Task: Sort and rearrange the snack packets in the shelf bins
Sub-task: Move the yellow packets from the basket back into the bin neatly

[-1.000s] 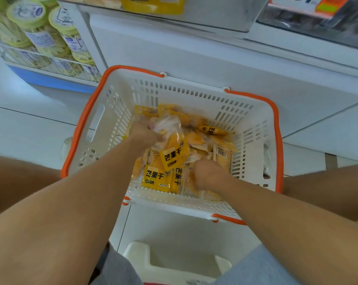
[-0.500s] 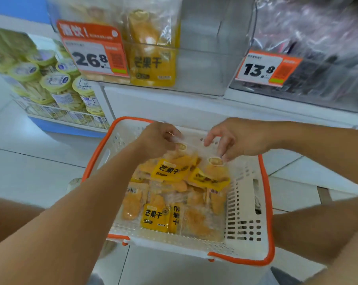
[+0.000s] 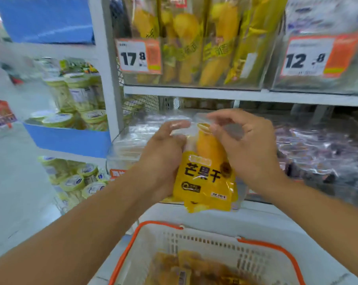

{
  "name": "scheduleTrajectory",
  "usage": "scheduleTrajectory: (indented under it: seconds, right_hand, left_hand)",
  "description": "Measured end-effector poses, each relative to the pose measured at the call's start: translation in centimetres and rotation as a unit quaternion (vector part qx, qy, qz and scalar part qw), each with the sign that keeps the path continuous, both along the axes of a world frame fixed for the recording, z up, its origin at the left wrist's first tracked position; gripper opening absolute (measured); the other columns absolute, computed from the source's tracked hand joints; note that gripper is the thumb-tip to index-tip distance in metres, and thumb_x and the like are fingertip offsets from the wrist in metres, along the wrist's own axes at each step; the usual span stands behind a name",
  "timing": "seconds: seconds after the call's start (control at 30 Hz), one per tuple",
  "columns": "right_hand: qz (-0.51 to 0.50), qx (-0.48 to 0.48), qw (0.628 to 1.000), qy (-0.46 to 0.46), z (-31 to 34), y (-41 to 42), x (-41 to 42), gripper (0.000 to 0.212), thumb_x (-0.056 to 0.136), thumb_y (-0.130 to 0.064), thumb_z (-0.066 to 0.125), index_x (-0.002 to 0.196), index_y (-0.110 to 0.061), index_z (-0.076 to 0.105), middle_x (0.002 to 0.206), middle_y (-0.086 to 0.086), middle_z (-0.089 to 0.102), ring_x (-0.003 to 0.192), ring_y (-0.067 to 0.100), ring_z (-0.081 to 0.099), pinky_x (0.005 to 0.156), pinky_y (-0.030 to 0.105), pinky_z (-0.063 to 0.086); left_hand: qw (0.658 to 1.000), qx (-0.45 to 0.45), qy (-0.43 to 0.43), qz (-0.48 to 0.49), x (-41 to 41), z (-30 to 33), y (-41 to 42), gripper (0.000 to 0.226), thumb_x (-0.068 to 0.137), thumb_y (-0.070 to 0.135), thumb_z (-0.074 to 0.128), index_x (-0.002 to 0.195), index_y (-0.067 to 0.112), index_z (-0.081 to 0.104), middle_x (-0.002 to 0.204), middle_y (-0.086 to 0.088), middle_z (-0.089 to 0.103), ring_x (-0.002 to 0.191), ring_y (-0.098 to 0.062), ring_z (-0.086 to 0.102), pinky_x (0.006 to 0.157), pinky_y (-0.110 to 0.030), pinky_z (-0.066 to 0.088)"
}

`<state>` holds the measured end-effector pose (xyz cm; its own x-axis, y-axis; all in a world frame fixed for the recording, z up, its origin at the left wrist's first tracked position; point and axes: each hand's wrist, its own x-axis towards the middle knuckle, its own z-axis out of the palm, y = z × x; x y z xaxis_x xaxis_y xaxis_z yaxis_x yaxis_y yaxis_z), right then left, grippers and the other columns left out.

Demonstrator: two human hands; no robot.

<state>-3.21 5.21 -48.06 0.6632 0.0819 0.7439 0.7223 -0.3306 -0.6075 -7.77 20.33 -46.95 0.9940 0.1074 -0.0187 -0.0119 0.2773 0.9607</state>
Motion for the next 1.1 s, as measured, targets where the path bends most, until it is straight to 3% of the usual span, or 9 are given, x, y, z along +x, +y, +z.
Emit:
scheduleTrajectory:
  seconds: [0.17,0.27,0.4,0.47,0.63,0.77,0.87,0.97,1.1]
  right_hand:
    - [-0.081,0.033,0.992,-0.088,-0.1,2.2,2.2,0.014,0.090,-0.015,0.072,0.103,-0.017,0.075,0.096,-0.007,0.069,0.095,0.004,0.063,0.088,0.028,0.050]
    - [-0.089,0.069,0.991,-0.073,0.5,1.9,3.5,0.034,0.087,-0.015,0.074,0.119,-0.017,0.063,0.106,-0.003,0.063,0.100,0.007,0.059,0.089,0.025,0.049]
    - [0.013,0.080,0.995,0.056,0.4,1.9,4.0,0.072,0.086,-0.039,0.077,0.143,-0.026,0.035,0.124,-0.003,0.055,0.107,0.011,0.061,0.089,0.033,0.055]
    - [0.112,0.051,0.978,0.169,0.0,1.5,4.0,0.082,0.075,-0.043,0.082,0.141,-0.027,0.037,0.124,-0.006,0.064,0.104,0.010,0.068,0.082,0.030,0.059]
    - [0.202,-0.031,0.949,0.241,-1.7,2.0,4.9,0.039,0.063,-0.031,0.078,0.099,-0.023,0.066,0.096,-0.003,0.077,0.091,0.015,0.074,0.084,0.037,0.061]
    - [0.222,-0.051,0.935,0.273,-3.2,1.8,5.7,0.041,0.068,-0.019,0.082,0.104,-0.025,0.065,0.094,-0.009,0.077,0.093,0.010,0.073,0.082,0.036,0.062]
    - [0.207,-0.095,0.931,0.286,-4.5,1.7,5.8,0.054,0.072,-0.004,0.087,0.104,-0.039,0.060,0.100,-0.012,0.075,0.095,0.008,0.072,0.082,0.037,0.061]
    - [0.191,-0.150,0.925,0.294,-5.4,2.3,5.4,0.068,0.072,-0.011,0.089,0.120,-0.043,0.052,0.110,-0.006,0.071,0.102,0.016,0.069,0.090,0.048,0.057]
    - [0.163,-0.232,0.908,0.310,-5.1,2.4,5.4,0.031,0.082,-0.021,0.081,0.110,-0.025,0.069,0.105,0.004,0.071,0.097,0.023,0.069,0.091,0.050,0.055]
  left_hand:
    - [0.994,0.072,-0.060,0.051,1.9,-0.1,-0.7,0.023,0.093,0.038,0.065,0.113,0.030,0.059,0.080,0.006,0.070,0.073,-0.014,0.070,0.065,-0.035,0.058]
    - [0.984,0.126,-0.128,-0.014,3.0,0.1,0.2,0.064,0.077,0.006,0.082,0.126,0.027,0.046,0.087,0.005,0.072,0.075,-0.013,0.072,0.065,-0.031,0.059]
    - [0.962,0.173,-0.212,-0.019,4.2,0.3,2.1,0.067,0.076,-0.017,0.073,0.125,0.019,0.045,0.091,0.003,0.070,0.077,-0.013,0.069,0.068,-0.029,0.056]
    - [0.959,0.165,-0.231,-0.006,4.7,0.9,3.1,0.066,0.076,-0.017,0.073,0.123,0.019,0.045,0.100,-0.003,0.069,0.084,-0.017,0.069,0.071,-0.031,0.057]
    - [0.966,0.127,-0.225,0.003,5.7,1.6,4.5,0.068,0.073,-0.021,0.071,0.123,0.020,0.049,0.076,0.007,0.069,0.066,-0.011,0.068,0.059,-0.030,0.056]
    - [0.977,0.084,-0.198,-0.011,6.3,-0.6,4.6,0.074,0.068,-0.028,0.069,0.124,0.017,0.050,0.106,-0.003,0.067,0.080,-0.012,0.068,0.064,-0.029,0.057]
    - [0.974,0.150,-0.167,-0.030,6.2,-1.7,5.2,0.084,0.063,-0.031,0.070,0.129,0.017,0.049,0.104,-0.002,0.064,0.075,-0.009,0.066,0.060,-0.031,0.058]
    - [0.921,0.364,-0.139,-0.033,6.0,-1.4,6.1,0.084,0.059,-0.017,0.085,0.122,0.029,0.054,0.110,0.004,0.054,0.071,-0.011,0.061,0.056,-0.031,0.057]
    - [0.784,0.609,-0.116,-0.035,6.0,-0.2,6.4,0.075,0.053,0.021,0.098,0.115,0.033,0.056,0.114,0.009,0.053,0.096,-0.019,0.059,0.071,-0.031,0.051]
